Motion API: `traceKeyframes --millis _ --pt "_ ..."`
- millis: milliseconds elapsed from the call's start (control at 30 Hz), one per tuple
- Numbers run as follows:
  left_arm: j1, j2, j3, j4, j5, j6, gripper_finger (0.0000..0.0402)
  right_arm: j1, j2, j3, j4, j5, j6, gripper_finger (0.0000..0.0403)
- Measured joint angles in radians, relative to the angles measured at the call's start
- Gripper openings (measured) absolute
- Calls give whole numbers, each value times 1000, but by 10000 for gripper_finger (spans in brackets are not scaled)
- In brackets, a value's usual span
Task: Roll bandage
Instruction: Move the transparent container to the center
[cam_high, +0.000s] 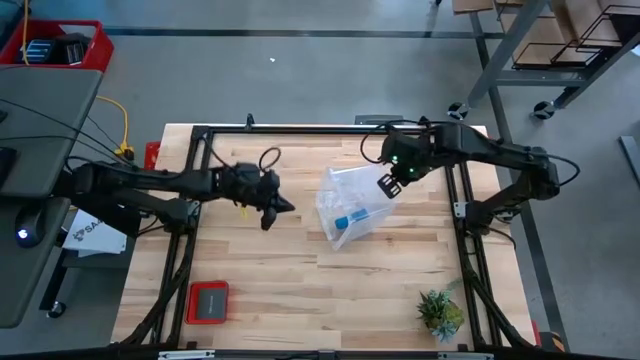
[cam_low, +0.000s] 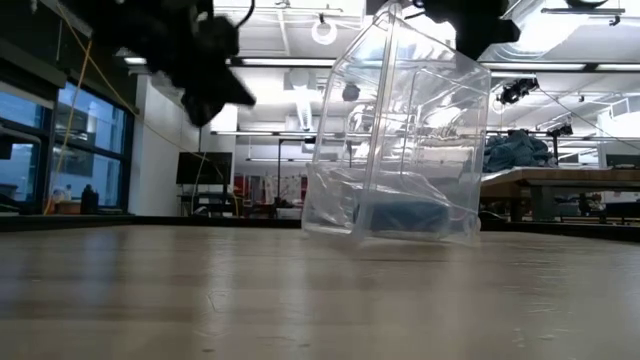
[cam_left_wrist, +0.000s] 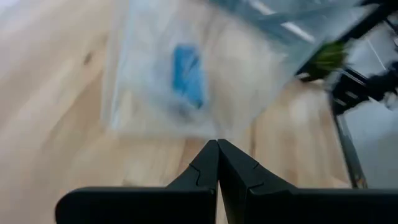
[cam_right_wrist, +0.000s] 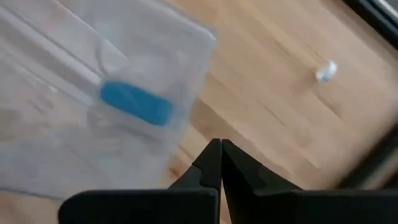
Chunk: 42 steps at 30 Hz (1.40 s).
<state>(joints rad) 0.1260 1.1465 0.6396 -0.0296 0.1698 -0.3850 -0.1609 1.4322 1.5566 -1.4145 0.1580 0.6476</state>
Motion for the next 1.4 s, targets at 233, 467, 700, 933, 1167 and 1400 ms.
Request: traceKeyframes --millis 233,467,700,933,1167,1400 --pt "-40 98 -211 316 -136 -252 0 -77 20 -1 -109 17 -41 0" --pt "-42 251 -206 532 -109 -337 0 -100 15 -1 1 -92 -72 0" --pt "-42 434 -131 562 -92 -337 0 -41 -28 -1 72 -215 -19 0" --pt "-42 564 -73 575 -65 -336 0 -16 3 -1 148 -239 -44 0" --pt "-42 611 -34 696 -64 -345 0 -44 64 -1 98 -236 -110 0" --pt "-42 594 -2 795 -58 -329 0 -62 72 -2 49 -183 -132 0"
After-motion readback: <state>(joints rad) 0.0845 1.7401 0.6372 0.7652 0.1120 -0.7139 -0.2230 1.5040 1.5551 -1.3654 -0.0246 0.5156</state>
